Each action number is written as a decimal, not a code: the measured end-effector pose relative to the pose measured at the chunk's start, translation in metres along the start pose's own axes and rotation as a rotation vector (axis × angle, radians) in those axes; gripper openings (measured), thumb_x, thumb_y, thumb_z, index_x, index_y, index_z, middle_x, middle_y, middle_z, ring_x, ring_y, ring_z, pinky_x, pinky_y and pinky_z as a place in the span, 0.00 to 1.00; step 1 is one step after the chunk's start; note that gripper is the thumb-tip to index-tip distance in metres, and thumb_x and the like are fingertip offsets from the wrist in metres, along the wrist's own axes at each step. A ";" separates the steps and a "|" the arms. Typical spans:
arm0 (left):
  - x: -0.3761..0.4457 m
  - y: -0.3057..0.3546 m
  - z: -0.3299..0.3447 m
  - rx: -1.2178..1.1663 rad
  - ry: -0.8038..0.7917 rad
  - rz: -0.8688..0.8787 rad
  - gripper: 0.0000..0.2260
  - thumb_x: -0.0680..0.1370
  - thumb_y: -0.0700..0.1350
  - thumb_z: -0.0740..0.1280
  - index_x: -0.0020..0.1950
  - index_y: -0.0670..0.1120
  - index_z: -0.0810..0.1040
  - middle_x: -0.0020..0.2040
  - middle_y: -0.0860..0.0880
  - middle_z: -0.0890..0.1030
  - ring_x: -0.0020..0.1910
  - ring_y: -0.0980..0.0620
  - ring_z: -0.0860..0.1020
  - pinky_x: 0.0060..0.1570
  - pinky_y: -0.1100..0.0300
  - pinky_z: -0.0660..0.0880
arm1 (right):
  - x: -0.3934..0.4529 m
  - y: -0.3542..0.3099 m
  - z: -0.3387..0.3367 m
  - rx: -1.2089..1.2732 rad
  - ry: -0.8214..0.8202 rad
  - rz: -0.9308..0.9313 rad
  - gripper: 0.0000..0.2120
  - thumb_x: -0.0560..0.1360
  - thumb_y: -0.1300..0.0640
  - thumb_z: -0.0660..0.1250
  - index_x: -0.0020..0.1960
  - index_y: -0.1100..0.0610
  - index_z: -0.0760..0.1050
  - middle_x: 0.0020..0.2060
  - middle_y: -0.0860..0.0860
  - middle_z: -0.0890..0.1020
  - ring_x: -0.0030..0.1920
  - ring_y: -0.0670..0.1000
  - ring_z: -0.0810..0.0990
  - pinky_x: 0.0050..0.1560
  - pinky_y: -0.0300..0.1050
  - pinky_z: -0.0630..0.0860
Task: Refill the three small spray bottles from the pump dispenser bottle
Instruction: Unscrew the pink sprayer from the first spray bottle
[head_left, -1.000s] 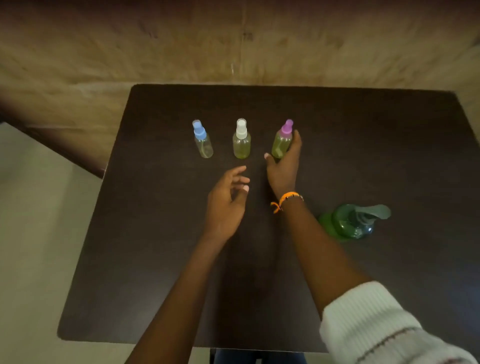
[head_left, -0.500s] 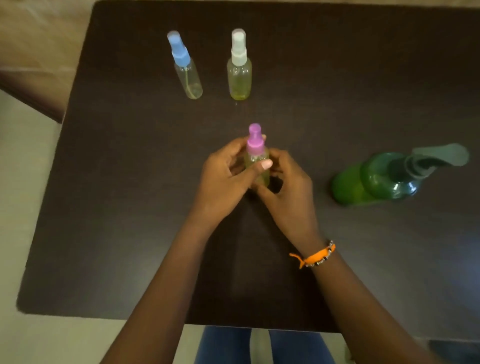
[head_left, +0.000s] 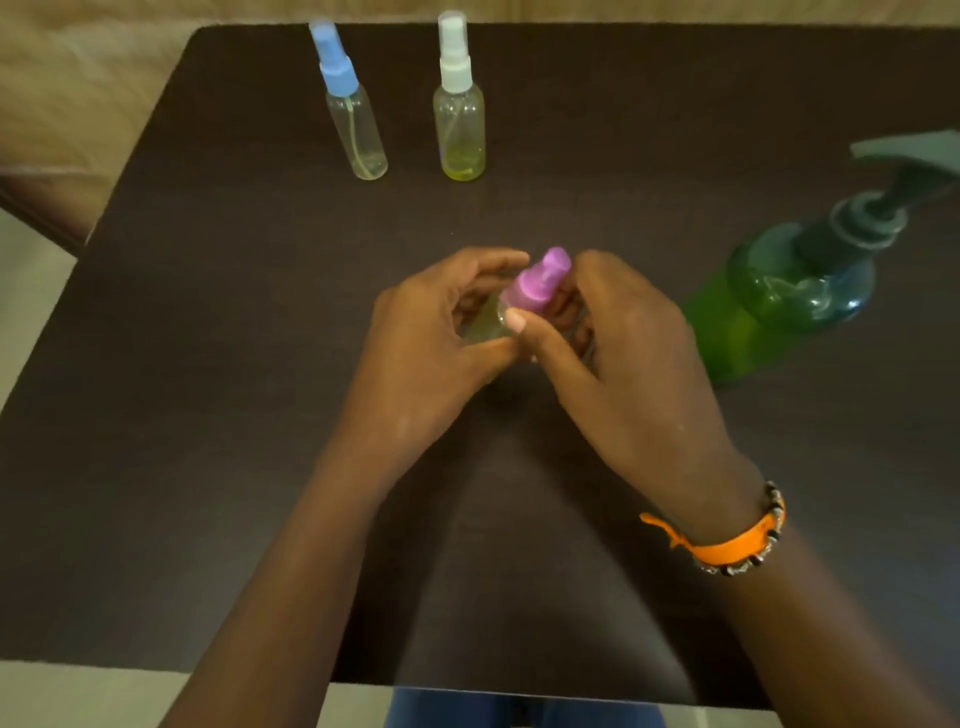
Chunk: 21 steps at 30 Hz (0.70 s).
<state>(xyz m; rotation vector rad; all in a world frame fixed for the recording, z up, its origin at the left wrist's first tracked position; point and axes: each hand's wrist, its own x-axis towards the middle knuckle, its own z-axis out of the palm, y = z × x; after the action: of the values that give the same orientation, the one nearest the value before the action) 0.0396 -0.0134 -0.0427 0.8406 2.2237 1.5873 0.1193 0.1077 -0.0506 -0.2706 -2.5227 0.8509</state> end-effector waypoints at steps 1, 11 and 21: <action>-0.002 0.000 0.001 0.009 0.012 0.003 0.23 0.65 0.40 0.74 0.60 0.46 0.77 0.53 0.52 0.82 0.52 0.59 0.81 0.57 0.57 0.77 | 0.000 -0.001 0.000 -0.057 0.014 -0.006 0.18 0.75 0.41 0.59 0.46 0.56 0.73 0.38 0.46 0.73 0.36 0.46 0.72 0.32 0.44 0.69; -0.028 0.009 0.019 -0.031 0.167 0.043 0.12 0.60 0.44 0.75 0.41 0.50 0.79 0.40 0.53 0.83 0.42 0.55 0.82 0.46 0.60 0.78 | -0.007 -0.018 -0.011 -0.217 0.174 0.079 0.27 0.72 0.38 0.60 0.24 0.53 0.54 0.20 0.47 0.59 0.26 0.53 0.64 0.25 0.40 0.51; -0.060 0.044 0.022 -0.185 0.001 0.043 0.15 0.62 0.33 0.78 0.46 0.35 0.81 0.43 0.39 0.84 0.41 0.53 0.81 0.46 0.58 0.79 | -0.019 -0.006 -0.048 0.191 -0.065 -0.098 0.26 0.70 0.37 0.57 0.22 0.53 0.59 0.18 0.46 0.61 0.23 0.45 0.61 0.27 0.42 0.57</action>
<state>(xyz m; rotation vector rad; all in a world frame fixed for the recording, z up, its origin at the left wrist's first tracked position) 0.1120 -0.0234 -0.0154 0.8394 2.0333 1.7812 0.1594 0.1218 -0.0198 -0.0580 -2.4678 1.0680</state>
